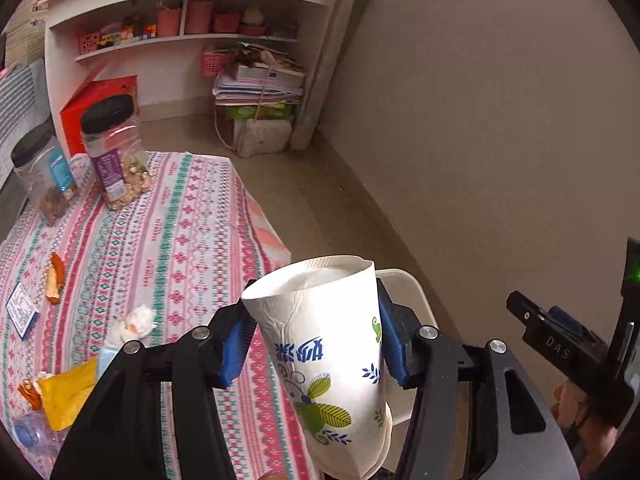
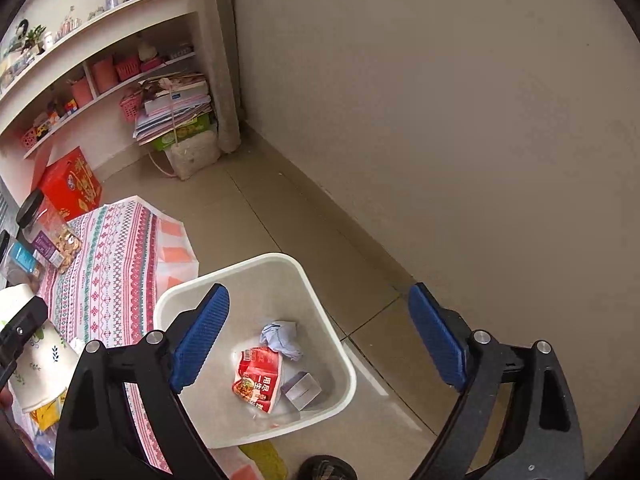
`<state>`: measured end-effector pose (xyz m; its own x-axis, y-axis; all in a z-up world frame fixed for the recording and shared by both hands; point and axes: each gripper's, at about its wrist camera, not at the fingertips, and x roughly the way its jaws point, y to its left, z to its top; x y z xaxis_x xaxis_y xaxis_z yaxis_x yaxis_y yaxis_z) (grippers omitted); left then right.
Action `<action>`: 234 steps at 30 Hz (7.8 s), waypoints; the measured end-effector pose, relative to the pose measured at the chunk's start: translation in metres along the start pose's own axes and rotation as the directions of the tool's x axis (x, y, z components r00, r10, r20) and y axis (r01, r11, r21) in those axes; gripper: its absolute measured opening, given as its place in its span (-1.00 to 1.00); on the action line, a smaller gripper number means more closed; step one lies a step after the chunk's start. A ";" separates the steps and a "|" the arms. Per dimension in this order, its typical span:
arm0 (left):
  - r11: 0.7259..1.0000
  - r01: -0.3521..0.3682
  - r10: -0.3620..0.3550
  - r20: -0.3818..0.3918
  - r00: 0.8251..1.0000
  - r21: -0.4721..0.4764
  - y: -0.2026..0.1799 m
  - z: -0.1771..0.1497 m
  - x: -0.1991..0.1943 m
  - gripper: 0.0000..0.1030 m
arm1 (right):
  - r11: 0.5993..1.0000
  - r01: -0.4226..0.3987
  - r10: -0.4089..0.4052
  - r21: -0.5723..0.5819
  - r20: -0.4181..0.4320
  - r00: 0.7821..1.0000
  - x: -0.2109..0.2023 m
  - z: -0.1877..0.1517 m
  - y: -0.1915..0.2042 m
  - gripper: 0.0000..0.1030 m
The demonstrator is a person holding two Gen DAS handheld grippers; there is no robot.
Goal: Collect trash
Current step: 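Lower the paper cup into the bin and open the left gripper, then grasp the white-and-blue card box with the left gripper and lift it, then grasp the orange peel with the right gripper and lift it, then drop the orange peel into the bin with right gripper while left drops card box, then grasp the clear plastic bottle with the left gripper and lift it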
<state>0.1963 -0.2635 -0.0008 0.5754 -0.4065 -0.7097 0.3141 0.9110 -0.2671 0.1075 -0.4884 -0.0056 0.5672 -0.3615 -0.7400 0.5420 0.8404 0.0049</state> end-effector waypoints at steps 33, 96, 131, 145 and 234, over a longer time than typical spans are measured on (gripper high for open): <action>0.954 -0.296 0.299 0.071 0.952 -0.051 0.119 -0.005 -0.037 0.41 | 0.969 -0.125 0.135 -0.215 0.035 0.990 -0.021 -0.021 0.156 0.86; 0.801 -0.453 0.427 -0.157 0.890 -0.390 0.398 -0.024 -0.144 0.16 | 0.674 -0.504 0.295 -0.540 -0.429 0.854 0.059 -0.141 0.545 0.44; 0.852 -0.422 0.432 -0.041 0.901 -0.309 0.353 -0.040 -0.169 0.17 | 0.663 -0.597 0.592 -0.452 -0.171 0.787 -0.090 -0.098 0.401 -0.71; 0.881 -0.405 0.427 0.045 0.903 -0.243 0.304 -0.041 -0.143 0.17 | 0.712 -0.589 0.604 -0.381 -0.093 0.791 -0.070 -0.085 0.341 -0.71; 0.922 -0.379 0.381 -0.006 0.925 0.079 0.167 -0.044 -0.077 0.61 | 0.936 -0.243 0.253 -0.254 0.010 0.967 -0.046 -0.051 0.184 0.86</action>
<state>0.1715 -0.0774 -0.0198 0.6473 -0.0287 -0.7617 0.1313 0.9886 0.0743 0.1491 -0.2965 -0.0053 0.6921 -0.1409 -0.7079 0.2124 0.9771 0.0132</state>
